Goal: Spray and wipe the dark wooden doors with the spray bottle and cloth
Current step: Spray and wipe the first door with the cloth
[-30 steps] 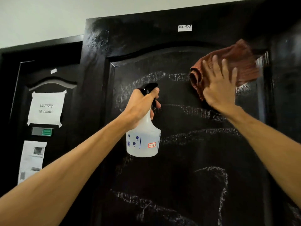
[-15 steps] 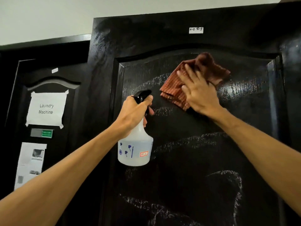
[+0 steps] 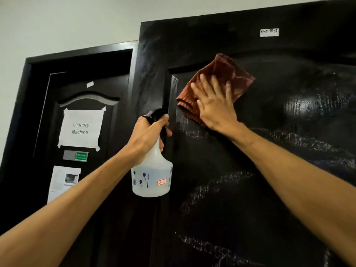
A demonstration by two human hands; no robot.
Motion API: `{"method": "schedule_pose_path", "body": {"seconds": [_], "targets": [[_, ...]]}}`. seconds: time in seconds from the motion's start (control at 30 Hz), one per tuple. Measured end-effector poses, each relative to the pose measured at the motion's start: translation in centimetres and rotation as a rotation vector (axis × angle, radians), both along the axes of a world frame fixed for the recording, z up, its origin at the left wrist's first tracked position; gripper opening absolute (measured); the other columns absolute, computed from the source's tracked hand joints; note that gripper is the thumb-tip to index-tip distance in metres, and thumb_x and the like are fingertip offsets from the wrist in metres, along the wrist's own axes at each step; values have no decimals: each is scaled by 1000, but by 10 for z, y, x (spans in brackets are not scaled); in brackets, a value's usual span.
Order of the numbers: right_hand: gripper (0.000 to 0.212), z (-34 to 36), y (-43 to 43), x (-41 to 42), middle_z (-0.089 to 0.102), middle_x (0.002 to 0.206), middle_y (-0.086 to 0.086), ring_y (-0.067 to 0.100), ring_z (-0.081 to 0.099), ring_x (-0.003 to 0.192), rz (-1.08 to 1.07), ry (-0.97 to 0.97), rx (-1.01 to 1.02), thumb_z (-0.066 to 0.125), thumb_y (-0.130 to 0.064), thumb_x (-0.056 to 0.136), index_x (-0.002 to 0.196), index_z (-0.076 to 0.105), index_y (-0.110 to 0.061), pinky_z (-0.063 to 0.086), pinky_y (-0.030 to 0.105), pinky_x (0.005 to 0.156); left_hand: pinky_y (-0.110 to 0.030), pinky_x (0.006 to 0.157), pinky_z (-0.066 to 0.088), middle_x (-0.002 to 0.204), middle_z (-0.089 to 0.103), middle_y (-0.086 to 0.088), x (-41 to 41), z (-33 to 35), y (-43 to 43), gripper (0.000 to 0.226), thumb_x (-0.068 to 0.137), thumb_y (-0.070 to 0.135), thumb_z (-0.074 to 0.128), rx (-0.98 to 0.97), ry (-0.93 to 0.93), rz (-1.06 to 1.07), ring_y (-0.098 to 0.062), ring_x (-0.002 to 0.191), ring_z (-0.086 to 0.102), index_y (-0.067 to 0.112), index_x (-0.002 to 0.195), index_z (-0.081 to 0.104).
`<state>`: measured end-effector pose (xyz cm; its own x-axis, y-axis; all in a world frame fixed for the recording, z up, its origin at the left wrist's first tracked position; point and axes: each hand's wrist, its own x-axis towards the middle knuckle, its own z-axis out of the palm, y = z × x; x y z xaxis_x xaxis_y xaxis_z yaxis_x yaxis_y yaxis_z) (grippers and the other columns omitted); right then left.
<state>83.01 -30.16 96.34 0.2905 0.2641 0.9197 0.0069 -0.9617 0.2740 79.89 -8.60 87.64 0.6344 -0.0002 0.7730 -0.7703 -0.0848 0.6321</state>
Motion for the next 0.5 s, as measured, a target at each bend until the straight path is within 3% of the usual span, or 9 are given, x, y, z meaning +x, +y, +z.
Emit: {"method": "schedule_pose_path", "body": {"seconds": [0.07,0.13,0.2,0.23,0.3,0.37,0.43,0.5], "targets": [[57,-49,26,16,13,172,1,32,13,158,-36,2,-170,35,-35,105,162,27,-34,6,64,123,-31,47,50,85,76,-15,3,-1,10,34,108,33,55,5,0,-18,-21,42,53,3,99,68],[55,-70,32,16,31,167,3,32,40,146,-34,58,-229,32,-40,105,160,31,-37,27,58,117,-31,48,49,77,72,-16,6,-1,21,38,107,34,56,28,5,-34,-22,43,53,1,93,69],[55,-40,32,13,47,156,7,33,54,130,-19,50,-111,33,-40,107,161,24,-42,42,50,104,-32,49,50,77,73,-15,10,1,32,36,107,34,56,39,11,-61,-23,44,54,4,93,69],[56,-22,30,13,42,160,7,33,48,137,-2,39,-14,35,-39,108,162,20,-41,41,52,107,-32,49,50,82,75,-13,11,2,37,33,107,34,55,40,3,-79,-22,45,54,6,94,68],[59,-12,34,13,14,172,1,30,19,156,-12,-11,97,35,-35,108,163,17,-37,20,62,121,-31,47,50,86,77,-12,14,3,45,32,107,34,55,35,-7,-116,-21,45,55,8,94,68],[59,-52,46,19,4,173,0,29,3,159,-41,-69,65,29,-36,106,164,16,-33,5,65,124,-32,48,50,86,77,-12,16,1,50,33,107,35,55,41,-7,-142,-21,46,55,8,93,68],[58,-117,51,17,7,173,1,29,5,159,-53,-10,-57,27,-37,107,164,17,-33,4,63,124,-32,48,50,85,77,-12,17,-5,51,32,107,34,55,43,5,-182,-20,46,55,7,95,67],[57,-134,31,6,25,169,3,30,25,154,-63,40,-114,29,-40,108,164,17,-37,18,56,122,-33,50,50,85,77,-13,20,-10,47,32,107,33,55,52,18,-213,-20,46,54,6,97,67]]}}
